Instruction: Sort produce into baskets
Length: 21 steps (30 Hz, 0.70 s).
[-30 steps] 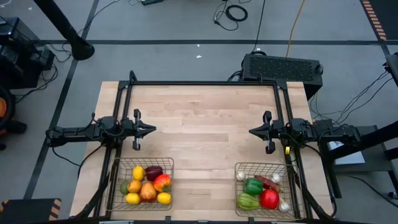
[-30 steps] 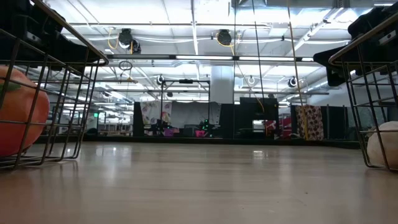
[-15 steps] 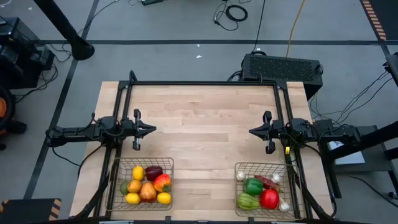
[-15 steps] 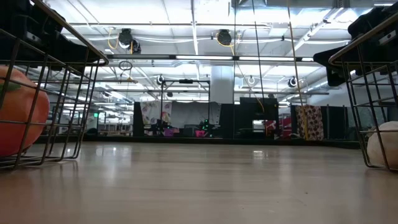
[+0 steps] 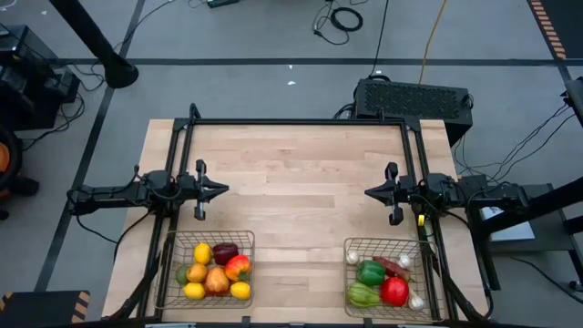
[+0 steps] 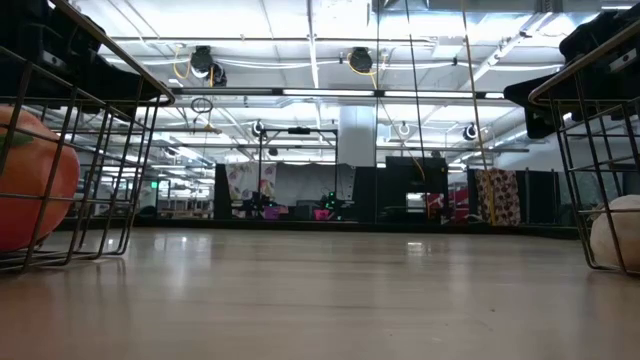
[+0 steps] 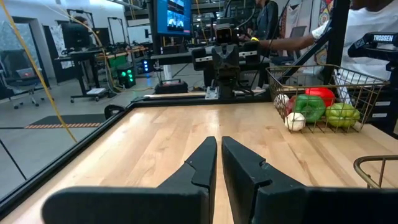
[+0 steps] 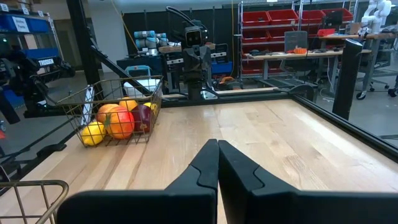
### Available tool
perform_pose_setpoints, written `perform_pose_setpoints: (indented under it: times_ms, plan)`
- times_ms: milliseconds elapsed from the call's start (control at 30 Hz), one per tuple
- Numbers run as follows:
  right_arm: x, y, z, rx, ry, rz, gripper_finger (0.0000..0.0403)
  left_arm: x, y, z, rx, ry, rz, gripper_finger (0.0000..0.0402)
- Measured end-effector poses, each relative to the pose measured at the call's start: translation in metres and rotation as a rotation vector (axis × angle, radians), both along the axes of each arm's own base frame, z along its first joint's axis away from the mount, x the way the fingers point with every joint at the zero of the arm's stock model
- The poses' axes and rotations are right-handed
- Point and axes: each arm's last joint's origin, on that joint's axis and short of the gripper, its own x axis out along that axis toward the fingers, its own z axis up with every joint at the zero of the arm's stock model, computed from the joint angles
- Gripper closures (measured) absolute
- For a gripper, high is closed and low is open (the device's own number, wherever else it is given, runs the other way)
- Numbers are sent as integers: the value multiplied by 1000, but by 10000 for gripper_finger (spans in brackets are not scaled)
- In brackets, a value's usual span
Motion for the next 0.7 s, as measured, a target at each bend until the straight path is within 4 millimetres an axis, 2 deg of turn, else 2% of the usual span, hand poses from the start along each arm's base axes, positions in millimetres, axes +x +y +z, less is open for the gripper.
perform_pose_setpoints:
  times_ms: [700]
  plan:
    - [0,0,0,0,0,0,403,0,0,0,0,0,-7,368]
